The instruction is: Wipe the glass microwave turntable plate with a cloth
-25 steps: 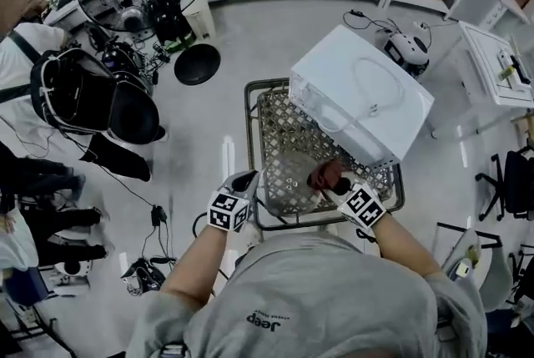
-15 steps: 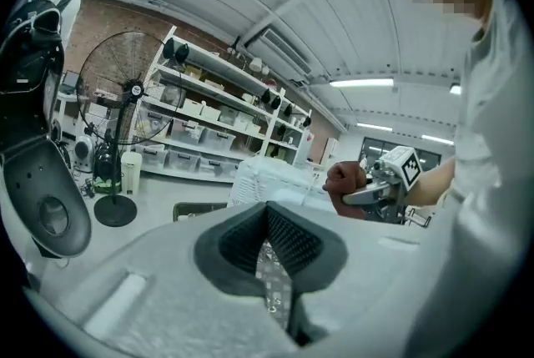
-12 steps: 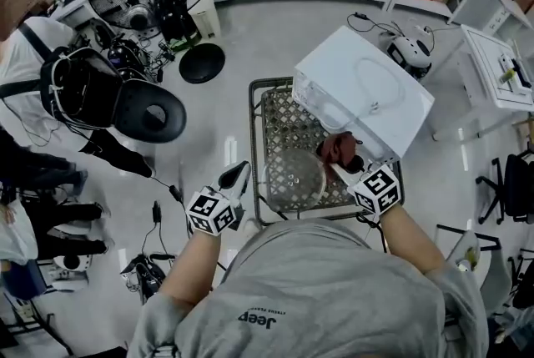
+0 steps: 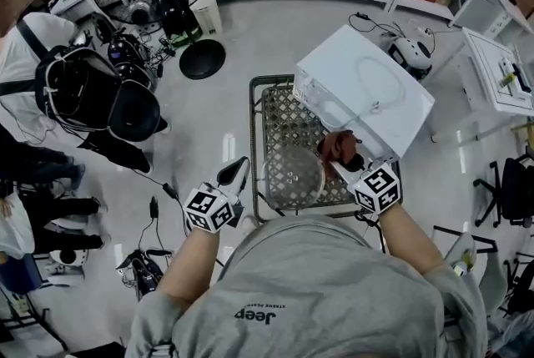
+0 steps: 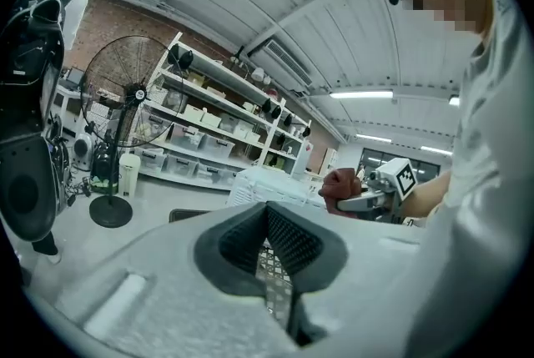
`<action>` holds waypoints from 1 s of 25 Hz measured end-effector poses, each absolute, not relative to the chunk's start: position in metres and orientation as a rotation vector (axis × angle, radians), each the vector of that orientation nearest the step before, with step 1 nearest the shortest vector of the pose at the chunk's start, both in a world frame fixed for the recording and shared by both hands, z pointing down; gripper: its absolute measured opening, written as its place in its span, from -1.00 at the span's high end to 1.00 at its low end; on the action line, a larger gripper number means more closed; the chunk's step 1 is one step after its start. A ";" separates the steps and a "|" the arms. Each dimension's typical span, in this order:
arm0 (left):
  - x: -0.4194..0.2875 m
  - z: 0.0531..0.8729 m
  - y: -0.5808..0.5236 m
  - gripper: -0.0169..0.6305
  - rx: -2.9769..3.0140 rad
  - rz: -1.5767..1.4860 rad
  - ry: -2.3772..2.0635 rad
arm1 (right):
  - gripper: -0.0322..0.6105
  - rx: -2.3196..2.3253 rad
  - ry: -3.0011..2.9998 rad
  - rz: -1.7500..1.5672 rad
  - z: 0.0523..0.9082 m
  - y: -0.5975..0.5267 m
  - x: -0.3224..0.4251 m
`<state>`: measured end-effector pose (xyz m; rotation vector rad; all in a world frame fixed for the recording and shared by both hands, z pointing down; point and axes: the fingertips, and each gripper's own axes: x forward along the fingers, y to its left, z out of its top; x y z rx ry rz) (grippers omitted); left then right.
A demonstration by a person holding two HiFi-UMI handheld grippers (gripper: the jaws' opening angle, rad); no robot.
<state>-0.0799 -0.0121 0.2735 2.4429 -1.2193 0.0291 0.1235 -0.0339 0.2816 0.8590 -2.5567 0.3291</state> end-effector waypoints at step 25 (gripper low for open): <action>-0.077 0.267 -0.009 0.95 2.448 0.009 -1.209 | 0.71 0.825 -2.526 0.304 0.289 -0.030 0.123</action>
